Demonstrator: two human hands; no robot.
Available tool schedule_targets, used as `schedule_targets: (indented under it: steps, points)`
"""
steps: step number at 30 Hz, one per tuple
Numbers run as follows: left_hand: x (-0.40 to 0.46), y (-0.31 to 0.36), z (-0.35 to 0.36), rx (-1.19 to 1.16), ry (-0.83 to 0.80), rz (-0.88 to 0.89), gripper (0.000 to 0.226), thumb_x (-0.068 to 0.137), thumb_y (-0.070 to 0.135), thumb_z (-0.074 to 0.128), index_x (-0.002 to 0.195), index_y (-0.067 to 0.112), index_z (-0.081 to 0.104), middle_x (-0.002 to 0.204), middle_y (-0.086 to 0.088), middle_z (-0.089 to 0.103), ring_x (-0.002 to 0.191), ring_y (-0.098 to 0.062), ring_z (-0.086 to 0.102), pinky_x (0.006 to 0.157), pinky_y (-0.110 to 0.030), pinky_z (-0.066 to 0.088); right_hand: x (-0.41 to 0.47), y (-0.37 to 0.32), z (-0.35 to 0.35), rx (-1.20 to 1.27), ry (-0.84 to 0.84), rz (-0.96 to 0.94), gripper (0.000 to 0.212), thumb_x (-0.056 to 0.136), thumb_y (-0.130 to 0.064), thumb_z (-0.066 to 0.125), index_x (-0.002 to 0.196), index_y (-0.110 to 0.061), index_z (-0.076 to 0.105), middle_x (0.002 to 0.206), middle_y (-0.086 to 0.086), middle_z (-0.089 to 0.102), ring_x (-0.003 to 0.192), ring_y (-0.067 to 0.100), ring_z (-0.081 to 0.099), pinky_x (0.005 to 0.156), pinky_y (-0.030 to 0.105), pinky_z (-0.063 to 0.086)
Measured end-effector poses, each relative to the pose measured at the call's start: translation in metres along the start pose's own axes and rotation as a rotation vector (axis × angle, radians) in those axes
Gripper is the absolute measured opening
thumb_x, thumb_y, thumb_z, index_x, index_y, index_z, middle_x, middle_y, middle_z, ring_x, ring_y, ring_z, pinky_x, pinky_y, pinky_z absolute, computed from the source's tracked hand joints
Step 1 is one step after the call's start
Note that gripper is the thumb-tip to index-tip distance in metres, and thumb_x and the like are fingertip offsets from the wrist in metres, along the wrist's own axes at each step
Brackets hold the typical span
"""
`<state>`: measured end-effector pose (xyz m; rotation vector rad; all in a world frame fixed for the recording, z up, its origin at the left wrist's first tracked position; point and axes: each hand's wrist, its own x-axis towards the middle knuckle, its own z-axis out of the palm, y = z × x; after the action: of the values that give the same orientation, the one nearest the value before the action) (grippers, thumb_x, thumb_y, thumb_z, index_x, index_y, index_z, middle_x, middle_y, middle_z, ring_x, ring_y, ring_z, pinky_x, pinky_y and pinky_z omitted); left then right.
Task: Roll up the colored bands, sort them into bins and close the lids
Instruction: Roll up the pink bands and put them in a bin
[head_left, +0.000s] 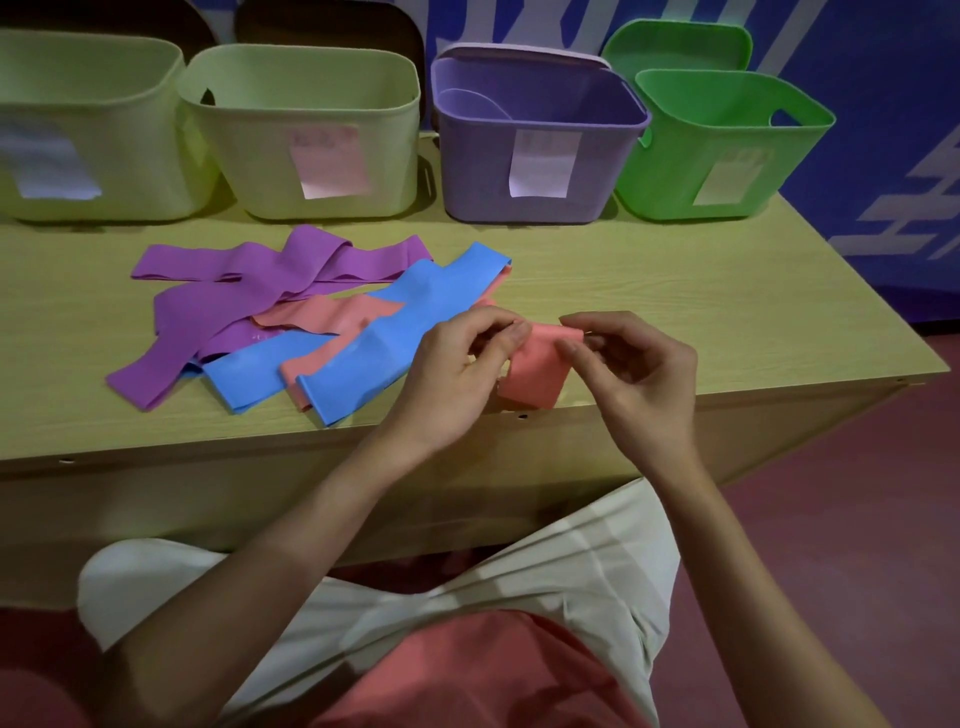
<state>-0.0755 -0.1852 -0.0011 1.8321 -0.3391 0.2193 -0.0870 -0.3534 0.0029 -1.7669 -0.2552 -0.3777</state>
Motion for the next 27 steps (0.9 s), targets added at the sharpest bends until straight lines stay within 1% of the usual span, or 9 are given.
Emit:
schedule_targets:
  steps: [3,7,9,12,15,18,20,24,27]
  points:
    - [-0.001,0.0,-0.001,-0.001,0.043,-0.017,0.012,0.095,0.019,0.056,0.092,0.013,0.066,0.077,0.011,0.06,0.074,0.0,0.054,0.071,-0.017,0.042,0.001,-0.003,0.007,0.086,0.026,0.093,0.017,0.082,0.001,0.071,0.092,-0.013,0.072,0.082,0.003,0.07,0.069,0.004,0.061,0.069,0.02,0.05]
    - [-0.002,-0.001,-0.006,-0.047,0.061,-0.045,0.018,0.092,0.026,0.059,0.107,0.018,0.064,0.085,0.003,0.062,0.08,-0.01,0.057,0.073,-0.025,0.046,0.001,-0.005,0.015,0.111,0.03,0.151,0.019,0.082,0.002,0.071,0.088,-0.017,0.072,0.082,0.002,0.072,0.072,0.006,0.065,0.069,0.019,0.051]
    - [-0.004,-0.001,-0.011,-0.035,0.028,-0.033,0.018,0.088,0.021,0.064,0.106,0.017,0.066,0.083,0.005,0.058,0.076,-0.013,0.053,0.072,-0.025,0.045,0.002,-0.007,0.017,0.127,0.028,0.172,0.017,0.082,0.002,0.07,0.091,-0.013,0.073,0.083,0.003,0.072,0.072,0.004,0.065,0.068,0.017,0.05]
    - [-0.004,-0.001,-0.016,-0.03,0.029,-0.039,0.022,0.084,0.011,0.07,0.106,0.017,0.068,0.077,0.01,0.052,0.07,-0.008,0.048,0.07,-0.025,0.044,0.002,-0.011,0.019,0.195,0.02,0.232,0.018,0.082,0.003,0.069,0.098,-0.005,0.072,0.083,0.003,0.072,0.065,-0.001,0.062,0.065,0.014,0.048]
    - [-0.004,-0.001,-0.02,0.021,0.058,-0.012,0.023,0.084,0.014,0.071,0.107,0.018,0.069,0.076,0.011,0.052,0.071,-0.008,0.049,0.07,-0.023,0.045,0.002,-0.011,0.02,0.242,0.01,0.286,0.013,0.083,-0.001,0.069,0.095,-0.006,0.074,0.074,-0.004,0.071,0.059,0.005,0.054,0.063,0.019,0.047]
    - [-0.006,0.002,-0.023,0.157,0.088,0.087,0.021,0.086,0.022,0.068,0.107,0.018,0.068,0.081,0.014,0.056,0.073,-0.006,0.052,0.073,-0.022,0.046,0.004,-0.012,0.02,0.256,-0.002,0.295,0.012,0.085,-0.004,0.068,0.095,-0.006,0.074,0.065,-0.009,0.067,0.059,0.009,0.049,0.064,0.024,0.046]
    - [-0.005,0.003,-0.025,0.221,0.103,0.147,0.019,0.087,0.023,0.067,0.104,0.016,0.068,0.085,0.012,0.058,0.076,-0.005,0.052,0.073,-0.02,0.044,0.006,-0.013,0.02,0.256,-0.013,0.294,0.011,0.086,-0.005,0.067,0.095,-0.005,0.074,0.062,-0.01,0.065,0.06,0.01,0.047,0.065,0.025,0.045]
    - [-0.003,0.001,-0.026,0.255,0.114,0.195,0.013,0.088,0.02,0.066,0.098,0.011,0.067,0.083,0.014,0.055,0.076,0.001,0.049,0.072,-0.014,0.038,0.006,-0.012,0.022,0.232,-0.017,0.278,0.013,0.089,-0.006,0.064,0.096,-0.001,0.073,0.06,-0.011,0.063,0.057,0.008,0.046,0.061,0.02,0.043]
    - [-0.004,-0.001,-0.025,0.226,0.115,0.174,0.015,0.087,0.022,0.064,0.096,0.01,0.067,0.082,0.005,0.058,0.074,-0.002,0.049,0.071,-0.014,0.039,0.005,-0.013,0.023,0.21,-0.016,0.244,0.014,0.091,-0.006,0.062,0.098,0.001,0.072,0.061,-0.012,0.064,0.055,0.005,0.048,0.059,0.016,0.042]
